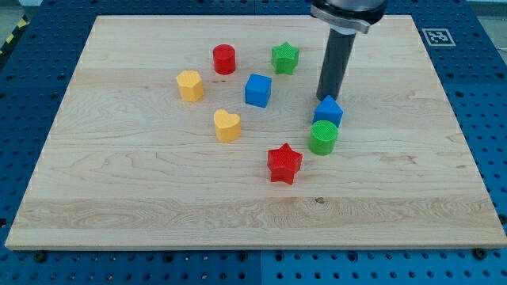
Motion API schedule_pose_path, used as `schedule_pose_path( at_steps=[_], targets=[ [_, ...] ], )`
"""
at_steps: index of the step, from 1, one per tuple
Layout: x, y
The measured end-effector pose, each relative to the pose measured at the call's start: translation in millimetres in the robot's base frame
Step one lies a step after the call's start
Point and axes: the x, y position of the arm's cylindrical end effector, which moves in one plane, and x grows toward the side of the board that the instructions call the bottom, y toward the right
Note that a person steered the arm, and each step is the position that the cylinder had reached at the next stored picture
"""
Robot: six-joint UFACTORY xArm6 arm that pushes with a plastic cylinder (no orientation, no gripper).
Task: Nudge the blue triangle a bit right
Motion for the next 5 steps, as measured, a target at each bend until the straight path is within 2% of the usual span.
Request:
schedule_pose_path(
  at_steps=[2, 3, 4, 5],
  targets=[
    [9.7, -33.3],
    [30.9, -18.4],
    [32.9, 4.7],
    [32.9, -0.4]
  ],
)
